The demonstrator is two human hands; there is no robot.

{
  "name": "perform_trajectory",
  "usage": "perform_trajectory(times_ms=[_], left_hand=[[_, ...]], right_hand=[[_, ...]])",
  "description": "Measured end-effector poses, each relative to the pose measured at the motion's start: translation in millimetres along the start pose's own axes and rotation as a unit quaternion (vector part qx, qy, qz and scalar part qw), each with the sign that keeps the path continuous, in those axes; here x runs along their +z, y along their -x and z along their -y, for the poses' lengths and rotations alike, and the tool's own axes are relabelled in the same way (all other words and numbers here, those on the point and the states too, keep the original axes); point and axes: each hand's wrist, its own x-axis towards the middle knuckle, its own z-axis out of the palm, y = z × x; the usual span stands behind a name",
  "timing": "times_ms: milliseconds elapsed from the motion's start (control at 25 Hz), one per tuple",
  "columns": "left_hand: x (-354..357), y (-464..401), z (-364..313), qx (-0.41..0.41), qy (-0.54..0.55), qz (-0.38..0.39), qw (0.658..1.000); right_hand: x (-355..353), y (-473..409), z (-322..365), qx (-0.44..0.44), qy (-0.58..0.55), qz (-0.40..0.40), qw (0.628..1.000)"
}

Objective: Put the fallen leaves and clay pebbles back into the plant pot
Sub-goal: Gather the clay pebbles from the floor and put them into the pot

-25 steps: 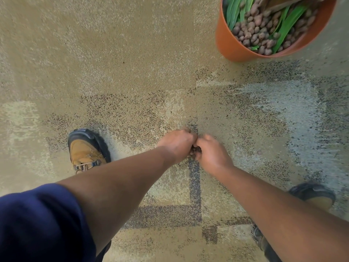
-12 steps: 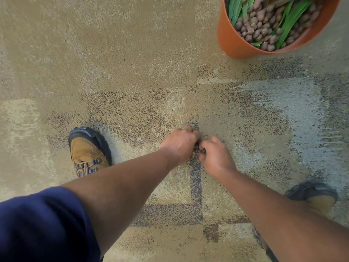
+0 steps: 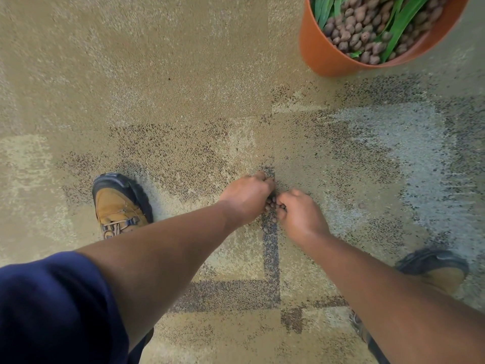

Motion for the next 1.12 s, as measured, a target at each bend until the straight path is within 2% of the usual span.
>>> perform_trajectory(times_ms=[200, 320, 400, 520, 680, 800, 960, 1040, 1120], left_hand=[[0, 6, 8, 0.04, -0.01, -0.007, 0.999], [2, 1, 12, 0.033, 0.006, -0.005, 0.999], [0, 0, 13, 0.017, 0.03, -0.004, 0.999], [-9, 0, 15, -0.013, 0.061, -0.013, 0.998], [-50, -1, -2, -0.051, 0.169, -0.09, 0.98], [-114, -10, -36, -0.028, 0.256, -0.188, 0.948], [-194, -50, -73, 0.092, 0.257, -0.325, 0.906], [-212, -76, -80, 0.117, 0.175, -0.333, 0.919], [-216, -99, -77, 0.111, 0.06, -0.309, 0.943]], right_hand=[[2, -5, -4, 0.018, -0.026, -0.005, 0.999], [-1, -7, -5, 0.085, -0.14, -0.017, 0.986], [-9, -7, -3, 0.127, -0.236, -0.033, 0.963], [-24, -2, 4, 0.156, -0.318, -0.045, 0.934], [-60, 6, 23, 0.152, -0.414, -0.07, 0.895], [-113, 11, 40, 0.091, -0.452, -0.149, 0.875], [-198, -4, 43, -0.044, -0.44, -0.3, 0.845], [-224, -26, 35, -0.058, -0.352, -0.347, 0.867], [-232, -48, 26, -0.041, -0.23, -0.373, 0.898]])
